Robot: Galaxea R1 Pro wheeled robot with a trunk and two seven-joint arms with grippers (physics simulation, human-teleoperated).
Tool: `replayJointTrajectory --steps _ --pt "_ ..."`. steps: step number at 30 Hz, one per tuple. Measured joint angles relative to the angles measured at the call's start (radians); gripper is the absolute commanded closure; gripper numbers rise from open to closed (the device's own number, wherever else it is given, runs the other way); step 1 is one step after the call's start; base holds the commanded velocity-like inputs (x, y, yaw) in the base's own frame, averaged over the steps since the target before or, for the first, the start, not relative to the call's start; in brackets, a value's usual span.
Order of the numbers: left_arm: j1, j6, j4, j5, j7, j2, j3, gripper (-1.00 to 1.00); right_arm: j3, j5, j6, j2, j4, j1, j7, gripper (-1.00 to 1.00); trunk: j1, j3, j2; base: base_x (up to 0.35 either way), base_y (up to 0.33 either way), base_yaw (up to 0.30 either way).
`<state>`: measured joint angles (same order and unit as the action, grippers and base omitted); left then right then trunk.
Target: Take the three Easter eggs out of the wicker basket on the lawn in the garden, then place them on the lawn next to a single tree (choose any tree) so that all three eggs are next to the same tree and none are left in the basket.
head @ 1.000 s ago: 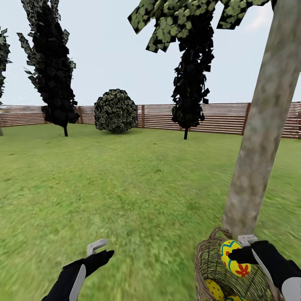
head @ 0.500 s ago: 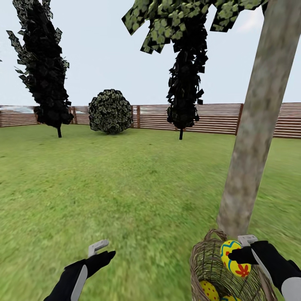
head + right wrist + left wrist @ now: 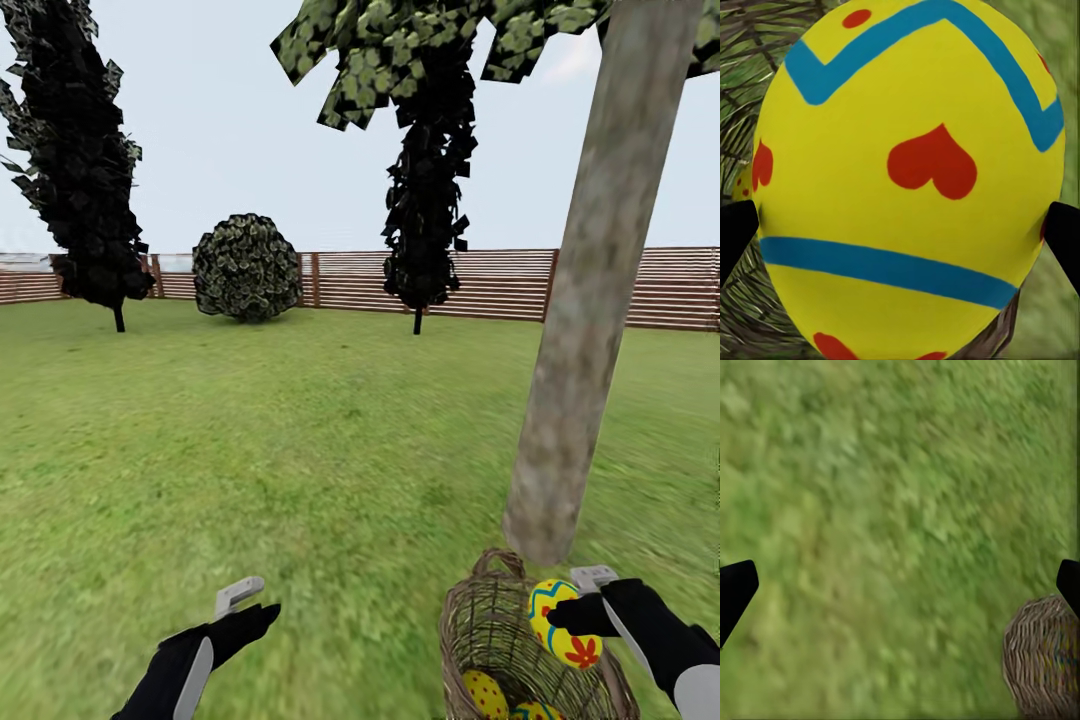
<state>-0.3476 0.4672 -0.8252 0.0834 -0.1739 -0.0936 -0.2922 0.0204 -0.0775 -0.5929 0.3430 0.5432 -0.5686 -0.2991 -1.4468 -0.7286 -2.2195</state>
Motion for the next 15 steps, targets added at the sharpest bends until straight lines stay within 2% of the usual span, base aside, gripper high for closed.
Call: replayJointTrajectory --steps 4,15 --pt "0.000 0.000 0.027 0.000 0.001 -0.011 0.001 -1.00 0.000 0.000 0.001 -0.001 0.000 0.000 0.001 1.00 0.015 0.012 0.028 0.000 0.000 -0.008" --pt "0.000 0.000 0.032 -0.001 0.001 -0.012 0.001 -1.00 0.001 0.000 0.001 -0.003 -0.002 0.000 0.003 1.00 0.057 0.047 0.105 0.000 0.000 0.000"
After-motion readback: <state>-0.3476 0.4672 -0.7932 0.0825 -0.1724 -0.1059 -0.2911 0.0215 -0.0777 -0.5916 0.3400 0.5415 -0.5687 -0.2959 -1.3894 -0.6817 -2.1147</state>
